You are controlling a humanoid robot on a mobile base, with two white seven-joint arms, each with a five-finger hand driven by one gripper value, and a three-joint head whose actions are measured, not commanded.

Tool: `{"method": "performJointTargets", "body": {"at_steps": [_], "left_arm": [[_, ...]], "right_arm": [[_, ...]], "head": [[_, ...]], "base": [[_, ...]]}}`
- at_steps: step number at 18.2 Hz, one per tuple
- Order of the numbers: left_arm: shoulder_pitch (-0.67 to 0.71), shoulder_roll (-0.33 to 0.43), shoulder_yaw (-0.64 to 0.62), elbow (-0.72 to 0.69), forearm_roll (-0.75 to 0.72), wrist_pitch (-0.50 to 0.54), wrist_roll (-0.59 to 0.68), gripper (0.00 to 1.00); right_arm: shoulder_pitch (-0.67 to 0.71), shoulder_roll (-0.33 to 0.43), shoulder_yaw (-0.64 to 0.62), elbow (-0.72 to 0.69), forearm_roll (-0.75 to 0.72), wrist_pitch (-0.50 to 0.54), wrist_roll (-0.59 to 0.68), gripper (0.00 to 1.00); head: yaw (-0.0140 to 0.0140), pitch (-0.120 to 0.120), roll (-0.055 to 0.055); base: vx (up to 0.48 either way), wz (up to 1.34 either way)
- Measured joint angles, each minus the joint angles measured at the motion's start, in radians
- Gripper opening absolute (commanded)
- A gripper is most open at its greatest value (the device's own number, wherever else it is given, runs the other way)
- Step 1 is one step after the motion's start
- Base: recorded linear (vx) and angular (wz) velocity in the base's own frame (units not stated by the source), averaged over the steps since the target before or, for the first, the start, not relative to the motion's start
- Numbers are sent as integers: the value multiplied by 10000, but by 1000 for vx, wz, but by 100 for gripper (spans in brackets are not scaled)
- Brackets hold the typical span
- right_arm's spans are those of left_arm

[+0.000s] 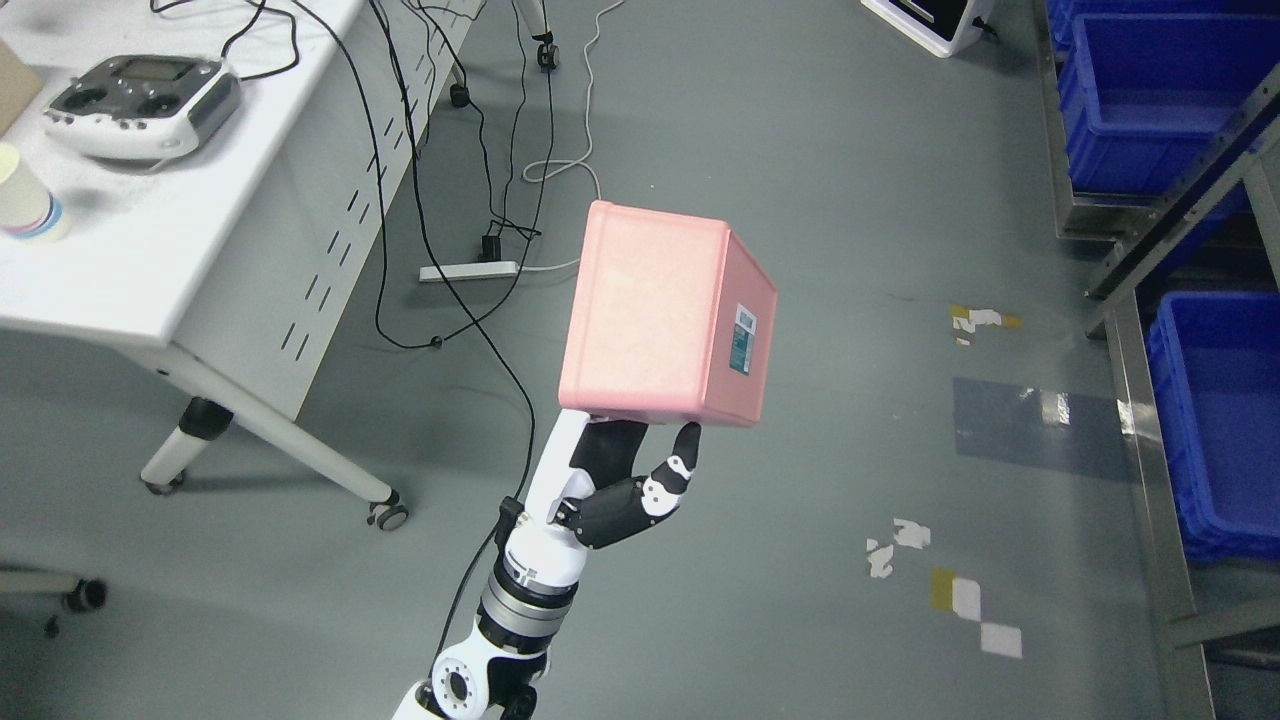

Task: Place storage box into left shelf container
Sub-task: 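Hold the pink box up in the left hand while turning toward the bin rack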

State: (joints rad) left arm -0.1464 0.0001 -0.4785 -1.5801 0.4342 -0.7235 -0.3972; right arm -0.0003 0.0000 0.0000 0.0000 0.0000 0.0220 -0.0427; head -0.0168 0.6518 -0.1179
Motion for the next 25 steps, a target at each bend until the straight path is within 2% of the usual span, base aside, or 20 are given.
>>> {"method": "performJointTargets", "body": {"at_steps": [14,21,25], "left_arm": [[1009,-1,2,-104,8,-132,-368,4],[1377,-1,-342,-124,12,-226,-512,4],[2246,48,-648,-124,10,-502,-1107,4]], "right_arm": [[0,0,0,0,0,0,-1,100],[1,0,0,0,0,0,-2,100],[2,0,0,0,0,0,-3,100]], "head": [[0,1,0],[0,0,0],[0,1,0]], "base": [[595,-317],[560,-1044],[435,-1443]]}}
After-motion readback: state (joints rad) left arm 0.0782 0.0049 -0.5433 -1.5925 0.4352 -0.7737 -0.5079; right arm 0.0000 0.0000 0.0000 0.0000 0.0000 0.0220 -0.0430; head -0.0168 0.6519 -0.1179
